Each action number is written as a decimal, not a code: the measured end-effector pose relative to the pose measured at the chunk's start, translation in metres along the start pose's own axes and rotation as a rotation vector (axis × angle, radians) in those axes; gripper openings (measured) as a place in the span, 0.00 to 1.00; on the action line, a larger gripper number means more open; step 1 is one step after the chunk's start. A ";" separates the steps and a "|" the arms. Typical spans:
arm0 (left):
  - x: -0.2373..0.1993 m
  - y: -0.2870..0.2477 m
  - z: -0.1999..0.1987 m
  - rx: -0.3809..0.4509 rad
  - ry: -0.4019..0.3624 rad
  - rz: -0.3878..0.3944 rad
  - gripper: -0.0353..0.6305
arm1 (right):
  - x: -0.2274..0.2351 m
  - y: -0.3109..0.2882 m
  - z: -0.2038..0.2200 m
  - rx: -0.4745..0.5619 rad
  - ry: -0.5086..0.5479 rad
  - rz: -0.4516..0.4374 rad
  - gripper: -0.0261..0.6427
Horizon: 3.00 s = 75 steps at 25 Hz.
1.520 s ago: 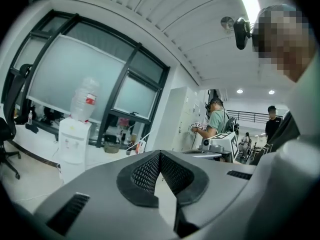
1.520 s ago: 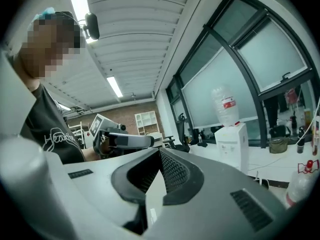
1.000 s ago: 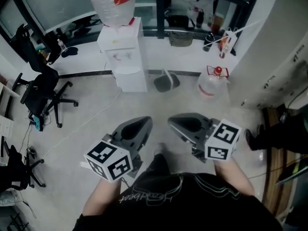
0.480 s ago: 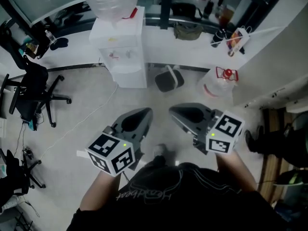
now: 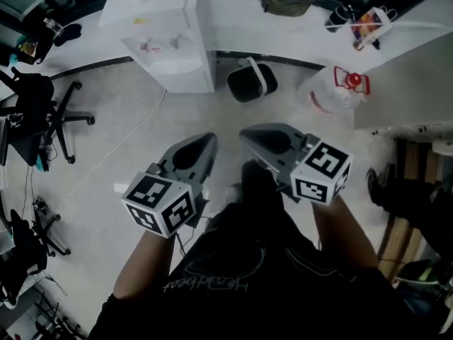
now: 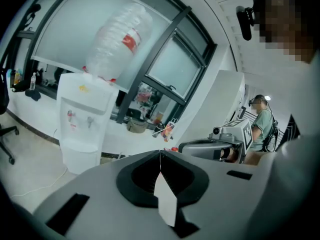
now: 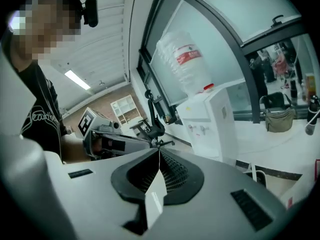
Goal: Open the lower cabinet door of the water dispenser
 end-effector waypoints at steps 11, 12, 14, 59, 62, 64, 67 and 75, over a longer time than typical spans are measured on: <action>-0.076 -0.126 0.041 -0.085 0.017 -0.117 0.06 | 0.135 -0.043 0.060 -0.084 0.042 -0.028 0.06; -0.081 -0.137 0.044 -0.084 0.038 -0.136 0.06 | 0.146 -0.045 0.063 -0.093 0.046 -0.037 0.06; -0.091 -0.158 0.052 -0.085 0.086 -0.179 0.06 | 0.171 -0.047 0.072 -0.116 0.057 -0.056 0.06; -0.353 -0.374 0.178 -0.136 0.362 -0.718 0.44 | 0.383 -0.154 0.187 -0.183 -0.016 -0.093 0.06; -0.364 -0.377 0.178 -0.115 0.378 -0.743 0.44 | 0.385 -0.158 0.188 -0.197 0.006 -0.098 0.06; -0.370 -0.378 0.175 -0.105 0.368 -0.769 0.44 | 0.387 -0.161 0.187 -0.205 0.016 -0.097 0.06; -0.377 -0.382 0.172 -0.103 0.340 -0.798 0.44 | 0.390 -0.166 0.186 -0.205 0.023 -0.096 0.06; -0.389 -0.381 0.169 -0.078 0.364 -0.846 0.45 | 0.387 -0.172 0.194 -0.256 0.044 -0.095 0.06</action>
Point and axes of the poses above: the fingertips, and each gripper's own axes: y backward along the fingers, x to its right, z out of its underside, the point moved 3 cm from there along y, backward along the fingers, and after that the axes turned 3 degrees about -x, right-handed, at the moved point
